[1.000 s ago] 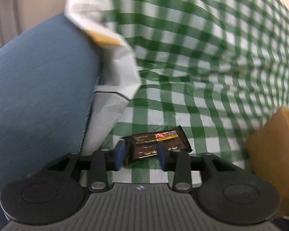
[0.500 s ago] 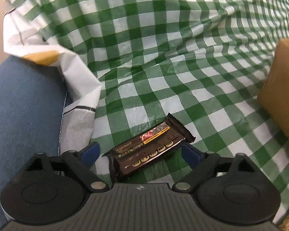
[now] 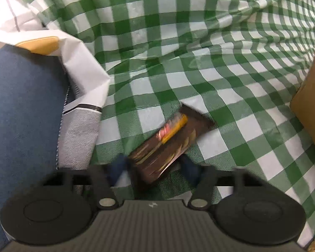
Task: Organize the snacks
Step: 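Grasp the dark chocolate bar with the left tool while the right tool grasps the nut cake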
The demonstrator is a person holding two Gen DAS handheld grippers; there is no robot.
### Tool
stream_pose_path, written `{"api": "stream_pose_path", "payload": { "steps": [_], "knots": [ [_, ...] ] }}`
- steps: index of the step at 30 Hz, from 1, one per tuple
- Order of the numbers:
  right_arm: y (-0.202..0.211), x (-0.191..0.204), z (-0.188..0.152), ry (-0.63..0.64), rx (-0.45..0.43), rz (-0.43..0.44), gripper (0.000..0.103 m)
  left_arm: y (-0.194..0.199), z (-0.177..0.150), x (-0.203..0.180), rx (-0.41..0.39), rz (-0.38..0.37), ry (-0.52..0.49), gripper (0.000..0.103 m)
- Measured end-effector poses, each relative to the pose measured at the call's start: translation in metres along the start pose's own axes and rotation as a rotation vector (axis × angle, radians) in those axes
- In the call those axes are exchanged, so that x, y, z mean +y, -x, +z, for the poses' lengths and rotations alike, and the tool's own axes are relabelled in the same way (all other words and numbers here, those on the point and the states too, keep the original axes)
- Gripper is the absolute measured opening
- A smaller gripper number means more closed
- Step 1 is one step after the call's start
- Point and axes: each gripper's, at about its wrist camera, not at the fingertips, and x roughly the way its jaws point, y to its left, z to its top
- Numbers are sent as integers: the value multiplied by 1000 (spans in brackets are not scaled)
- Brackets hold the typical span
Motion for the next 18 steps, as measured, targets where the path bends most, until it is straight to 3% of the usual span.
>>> {"api": "stream_pose_path", "payload": {
  "steps": [3, 8, 9, 11, 12, 13, 17, 18],
  "knots": [
    [0, 0, 0, 2, -4, -3, 82, 6, 2, 8, 50, -38, 73, 42],
    [1, 1, -2, 6, -11, -6, 82, 20, 0, 16, 158, -147, 165, 41],
    [1, 1, -2, 5, -11, -5, 82, 24, 0, 15, 158, -142, 161, 42],
    [1, 0, -2, 1, -10, -5, 82, 28, 1, 11, 135, -123, 141, 55],
    [1, 0, -2, 0, -9, -4, 82, 28, 1, 9, 120, -116, 132, 68],
    [0, 0, -2, -1, -8, -5, 82, 26, 1, 6, 103, -103, 117, 73],
    [-1, 1, 0, -1, -8, -5, 83, 12, 0, -7, 68, -44, 59, 72],
    [-2, 1, 0, -3, -7, -4, 83, 7, -1, -8, 69, -41, 58, 67]
  ]
}}
